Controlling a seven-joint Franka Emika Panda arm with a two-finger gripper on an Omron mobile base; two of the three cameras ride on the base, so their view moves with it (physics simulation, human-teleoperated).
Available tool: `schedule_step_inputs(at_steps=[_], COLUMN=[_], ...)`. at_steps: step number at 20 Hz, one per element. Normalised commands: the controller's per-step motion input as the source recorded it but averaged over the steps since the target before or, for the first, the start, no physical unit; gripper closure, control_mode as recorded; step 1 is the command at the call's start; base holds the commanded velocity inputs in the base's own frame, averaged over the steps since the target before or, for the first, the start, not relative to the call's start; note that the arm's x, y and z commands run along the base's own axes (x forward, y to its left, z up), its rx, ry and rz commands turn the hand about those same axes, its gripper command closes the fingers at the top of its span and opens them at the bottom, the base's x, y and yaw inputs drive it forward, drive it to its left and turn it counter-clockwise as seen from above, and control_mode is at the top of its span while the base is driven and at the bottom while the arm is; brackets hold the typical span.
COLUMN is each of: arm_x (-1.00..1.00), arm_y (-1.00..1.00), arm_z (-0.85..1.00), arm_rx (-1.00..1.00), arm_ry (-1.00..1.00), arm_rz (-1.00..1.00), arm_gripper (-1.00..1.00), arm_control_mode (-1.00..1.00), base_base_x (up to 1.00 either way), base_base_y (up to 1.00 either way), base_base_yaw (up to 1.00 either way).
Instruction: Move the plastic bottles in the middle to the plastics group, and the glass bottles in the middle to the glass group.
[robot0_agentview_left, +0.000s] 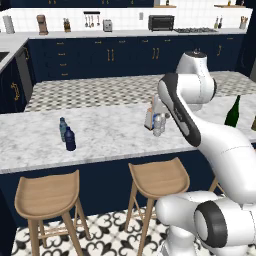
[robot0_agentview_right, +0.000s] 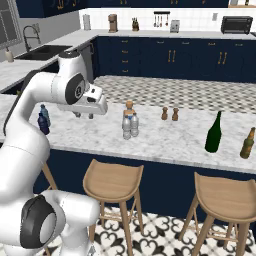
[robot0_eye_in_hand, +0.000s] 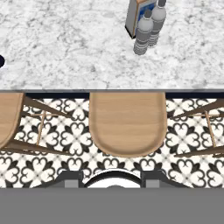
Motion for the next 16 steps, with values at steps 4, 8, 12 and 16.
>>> schedule_step_inputs(at_steps=[4, 8, 12, 16], arm_x=[0.04, -0.01, 0.0, 0.17], arm_y=[0.1, 0.0, -0.47, -0.73], arm_z=[-0.09, -0.2, 0.0, -0.01], arm_rx=[-0.02, -0.04, 0.0, 0.03], arm_ry=[0.0, 0.01, -0.21, -0.14], arm_rz=[0.0, 0.0, -0.03, -0.03], arm_gripper=[-1.0, -1.0, -1.0, -1.0], arm_control_mode=[-1.0, -1.0, -1.0, -1.0], base_base_x=[0.0, 0.0, 0.0, 0.0], base_base_y=[0.0, 0.0, 0.0, 0.0], base_base_yaw=[0.0, 0.0, 0.0, 0.0])
